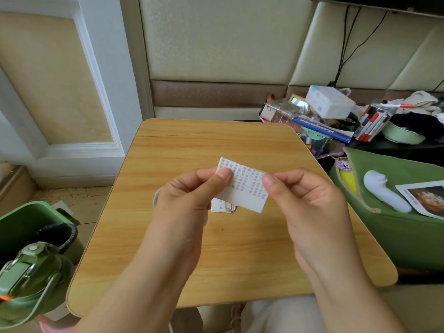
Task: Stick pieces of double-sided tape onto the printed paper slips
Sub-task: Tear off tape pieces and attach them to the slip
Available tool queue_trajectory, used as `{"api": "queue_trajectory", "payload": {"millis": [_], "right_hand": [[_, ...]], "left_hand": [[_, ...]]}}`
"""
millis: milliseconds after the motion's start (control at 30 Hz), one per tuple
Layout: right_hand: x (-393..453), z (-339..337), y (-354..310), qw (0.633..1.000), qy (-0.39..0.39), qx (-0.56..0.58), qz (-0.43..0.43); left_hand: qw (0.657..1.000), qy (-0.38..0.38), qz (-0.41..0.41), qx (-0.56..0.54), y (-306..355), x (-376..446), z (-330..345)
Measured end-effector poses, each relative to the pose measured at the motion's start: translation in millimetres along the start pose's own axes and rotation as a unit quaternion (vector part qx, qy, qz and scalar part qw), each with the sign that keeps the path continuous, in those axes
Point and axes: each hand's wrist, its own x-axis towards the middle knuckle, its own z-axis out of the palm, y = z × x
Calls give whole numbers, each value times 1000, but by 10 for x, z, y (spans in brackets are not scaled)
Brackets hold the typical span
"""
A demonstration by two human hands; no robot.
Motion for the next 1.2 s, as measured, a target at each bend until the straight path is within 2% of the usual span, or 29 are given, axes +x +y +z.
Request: {"api": "queue_trajectory", "payload": {"millis": [200,833,967,1200], "right_hand": [[65,-35,-58,995,-6,-85,-55],[79,36,-46,998,12,-47,-27],[40,22,-24,997,-39,-44,43],[30,-7,10,988,-77,-127,34]], "left_hand": [[997,-48,37,39,81,-10,11],[1000,8,10,16,46,14,32],[1000,26,-5,7,40,18,32],[999,33,21,31,41,37,-2]]}}
